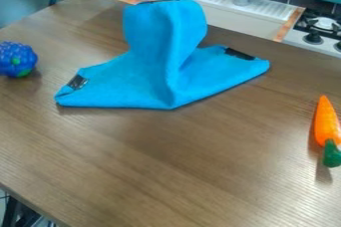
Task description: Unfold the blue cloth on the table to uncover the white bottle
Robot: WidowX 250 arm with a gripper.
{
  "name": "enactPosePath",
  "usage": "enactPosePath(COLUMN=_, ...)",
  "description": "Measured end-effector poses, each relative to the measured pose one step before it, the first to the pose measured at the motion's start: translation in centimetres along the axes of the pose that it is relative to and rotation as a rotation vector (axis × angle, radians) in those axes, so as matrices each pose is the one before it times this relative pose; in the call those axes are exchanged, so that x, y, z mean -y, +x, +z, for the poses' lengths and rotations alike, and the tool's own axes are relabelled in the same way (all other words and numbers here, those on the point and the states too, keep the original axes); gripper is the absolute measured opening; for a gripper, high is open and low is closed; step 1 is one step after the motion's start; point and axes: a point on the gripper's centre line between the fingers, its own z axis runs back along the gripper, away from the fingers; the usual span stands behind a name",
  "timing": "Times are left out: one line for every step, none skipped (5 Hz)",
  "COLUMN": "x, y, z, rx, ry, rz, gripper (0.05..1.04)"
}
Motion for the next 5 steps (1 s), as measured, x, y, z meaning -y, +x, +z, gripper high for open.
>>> enactPosePath(x=-0.004, y=0.453, z=-0.396, rx=0.0072, ry=-0.0305, rz=0.0105, gripper=1.000)
enactPosePath(x=0.180, y=0.179, z=-0.085, rx=0.0099, ry=-0.0155, rz=0.0028, gripper=1.000)
enactPosePath(x=0.058, y=0.126, z=-0.483, rx=0.0041, ry=-0.0243, rz=0.0083, gripper=1.000)
enactPosePath(x=0.146, y=0.159, z=-0.208, rx=0.0108, ry=-0.0227, rz=-0.0084, gripper=1.000)
enactPosePath(x=0.413, y=0.189, z=-0.018, rx=0.0113, ry=-0.0277, rz=-0.0085, gripper=1.000)
